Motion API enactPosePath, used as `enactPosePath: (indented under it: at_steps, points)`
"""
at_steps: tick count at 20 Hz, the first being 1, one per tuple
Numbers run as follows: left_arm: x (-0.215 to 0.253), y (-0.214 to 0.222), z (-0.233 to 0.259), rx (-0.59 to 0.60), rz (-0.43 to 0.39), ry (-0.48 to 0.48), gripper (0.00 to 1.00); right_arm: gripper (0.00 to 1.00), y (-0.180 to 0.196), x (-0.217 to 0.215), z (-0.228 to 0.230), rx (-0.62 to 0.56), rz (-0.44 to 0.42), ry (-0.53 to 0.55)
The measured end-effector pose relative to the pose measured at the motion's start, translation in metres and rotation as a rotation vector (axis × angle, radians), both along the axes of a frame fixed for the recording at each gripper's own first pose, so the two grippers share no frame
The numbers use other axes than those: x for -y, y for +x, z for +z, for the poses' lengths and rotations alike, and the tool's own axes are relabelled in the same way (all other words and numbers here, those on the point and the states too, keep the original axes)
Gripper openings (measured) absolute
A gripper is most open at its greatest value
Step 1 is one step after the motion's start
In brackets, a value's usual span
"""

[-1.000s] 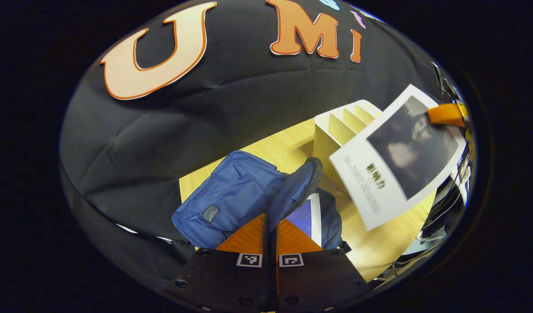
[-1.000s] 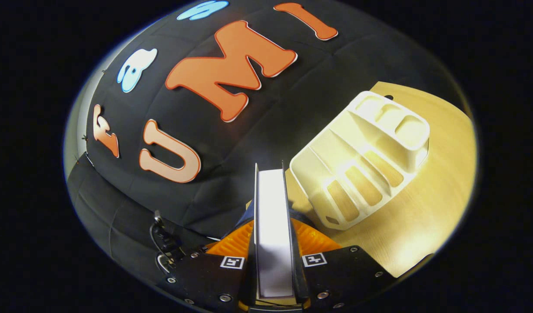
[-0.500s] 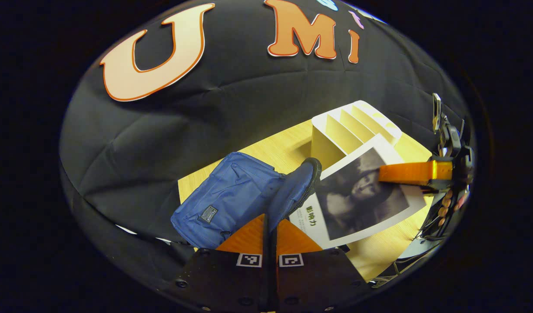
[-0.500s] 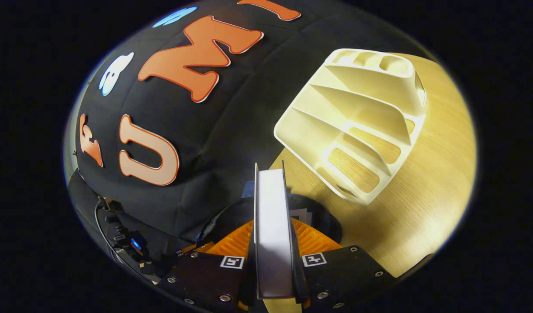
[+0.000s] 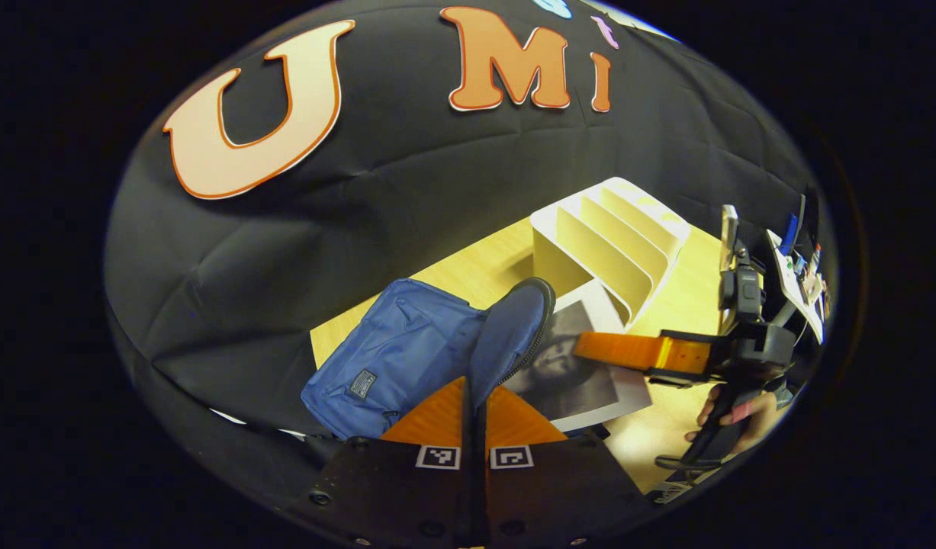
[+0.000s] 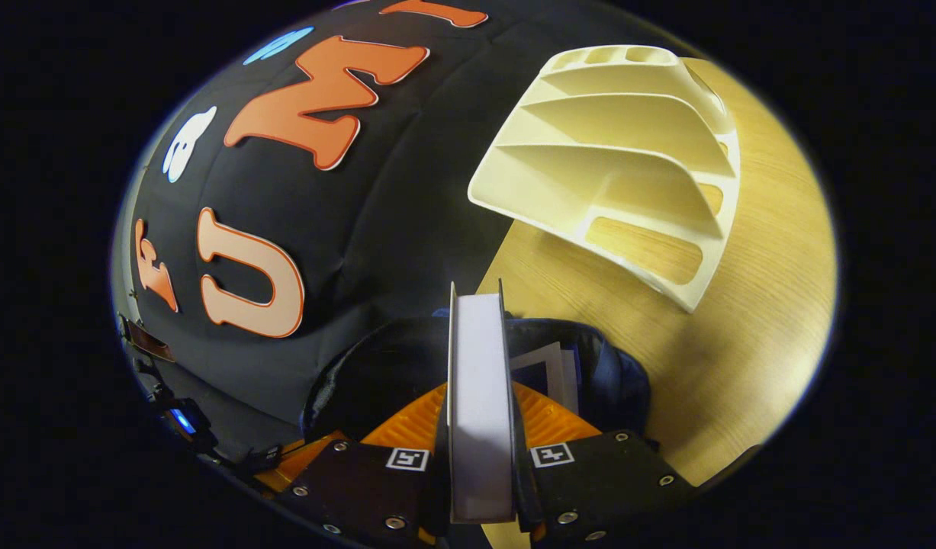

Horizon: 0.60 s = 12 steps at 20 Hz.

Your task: Open the schoolbag, grab two books from the bookshelf and put them into the schoolbag.

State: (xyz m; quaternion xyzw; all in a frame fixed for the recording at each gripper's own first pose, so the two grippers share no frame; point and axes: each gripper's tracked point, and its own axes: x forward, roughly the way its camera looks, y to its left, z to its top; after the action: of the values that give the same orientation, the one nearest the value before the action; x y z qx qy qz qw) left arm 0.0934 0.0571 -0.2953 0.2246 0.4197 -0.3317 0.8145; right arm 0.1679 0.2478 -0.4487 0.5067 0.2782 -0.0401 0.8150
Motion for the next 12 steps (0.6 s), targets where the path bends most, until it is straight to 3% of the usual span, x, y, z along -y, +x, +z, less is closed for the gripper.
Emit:
enactPosePath:
  at_steps: [9, 10, 11, 12]
  points:
    - [0.007, -0.005, -0.001, -0.012, -0.028, 0.003, 0.00, 0.35, 0.026, -0.044, -0.032, -0.048, 0.022, 0.096]
    - [0.008, -0.004, -0.001, -0.012, -0.030, 0.003, 0.00, 0.23, 0.030, -0.048, -0.034, -0.051, 0.026, 0.099]
    - [0.008, -0.004, -0.001, -0.016, -0.032, 0.004, 0.00, 0.35, 0.035, -0.052, -0.035, -0.054, 0.026, 0.101]
    - [0.007, -0.004, 0.000, -0.016, -0.032, 0.006, 0.00, 0.35, 0.039, -0.057, -0.036, -0.057, 0.026, 0.103]
